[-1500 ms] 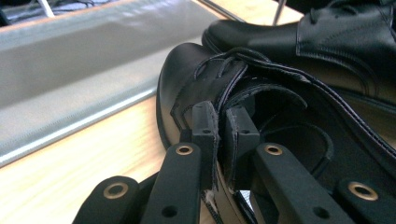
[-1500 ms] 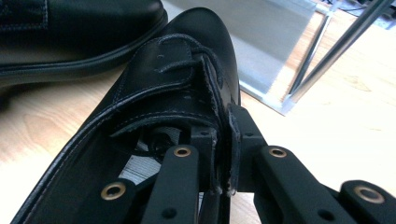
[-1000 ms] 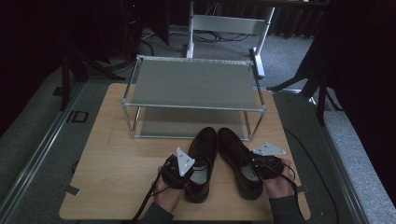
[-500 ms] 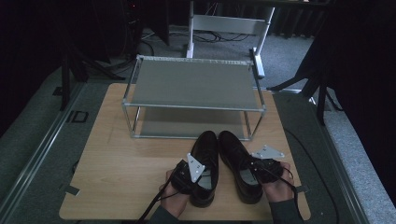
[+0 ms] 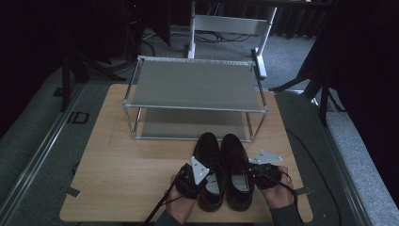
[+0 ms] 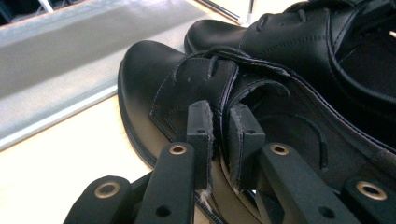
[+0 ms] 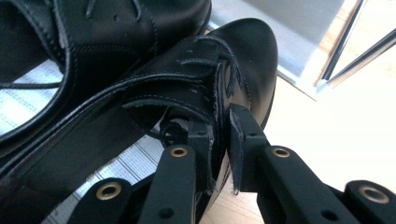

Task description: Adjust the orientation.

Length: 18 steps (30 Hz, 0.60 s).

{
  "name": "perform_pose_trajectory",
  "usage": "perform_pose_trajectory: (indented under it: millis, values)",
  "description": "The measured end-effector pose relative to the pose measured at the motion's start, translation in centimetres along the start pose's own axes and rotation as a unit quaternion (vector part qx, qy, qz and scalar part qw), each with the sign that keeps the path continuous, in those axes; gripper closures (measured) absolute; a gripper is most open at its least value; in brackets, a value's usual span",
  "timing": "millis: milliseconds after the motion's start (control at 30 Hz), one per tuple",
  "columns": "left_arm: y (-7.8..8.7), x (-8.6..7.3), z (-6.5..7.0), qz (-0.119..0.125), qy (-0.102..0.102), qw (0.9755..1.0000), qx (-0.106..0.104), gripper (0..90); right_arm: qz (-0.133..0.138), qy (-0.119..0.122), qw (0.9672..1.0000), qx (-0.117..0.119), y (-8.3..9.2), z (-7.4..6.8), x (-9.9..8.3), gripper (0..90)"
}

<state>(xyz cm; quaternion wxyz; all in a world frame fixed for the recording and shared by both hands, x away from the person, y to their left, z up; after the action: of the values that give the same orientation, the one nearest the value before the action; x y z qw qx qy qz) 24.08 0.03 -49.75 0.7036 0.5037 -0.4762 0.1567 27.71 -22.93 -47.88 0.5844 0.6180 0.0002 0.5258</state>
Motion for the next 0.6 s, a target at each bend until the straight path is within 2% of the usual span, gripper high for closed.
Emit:
perform_pose_trajectory:
  millis: [167, 267, 367, 433, 500, 600]
  values:
    - [0.15, -0.17, 0.45, 0.000, 0.014, 0.9999, -0.006, 81.0, 0.002, 0.001, 1.0000, 0.006, 0.04, -0.25, -0.28, 79.9]
    - [0.29, -0.40, 0.75, 0.000, 0.013, 0.9999, -0.006, 80.8, 0.002, 0.000, 1.0000, 0.007, 0.03, -0.34, -0.26, 79.8]
    - [0.51, -0.45, 0.75, -0.003, 0.025, 0.9996, -0.016, 80.3, 0.004, 0.002, 1.0000, 0.005, 0.02, -0.51, -0.19, 79.6]
    - [0.47, -0.53, 0.85, -0.003, 0.022, 0.9997, -0.014, 80.0, 0.004, 0.007, 1.0000, 0.001, -0.01, -0.67, -0.11, 79.5]
    - [0.47, -0.56, 0.62, -0.004, 0.021, 0.9996, -0.019, 79.2, 0.001, 0.009, 1.0000, 0.000, 0.00, -0.75, -0.07, 78.0]
    - [0.59, -0.67, 0.00, -0.006, 0.025, 0.9992, -0.030, 75.3, -0.007, 0.000, 0.9998, 0.018, 0.04, -0.42, -0.16, 72.7]
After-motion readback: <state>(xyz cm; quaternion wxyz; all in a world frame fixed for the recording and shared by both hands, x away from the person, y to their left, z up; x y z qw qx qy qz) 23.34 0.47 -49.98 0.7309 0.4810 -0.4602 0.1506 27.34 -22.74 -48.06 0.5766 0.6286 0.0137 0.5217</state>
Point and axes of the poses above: each handheld gripper's, and its own axes: y roughly backward along the jaws, x roughly out of its top, z roughly to its right, the point moved 1 cm from there along -y, roughly forward along the jaws, and after that the axes turned 6 degrees about y, right-handed, at the moved point
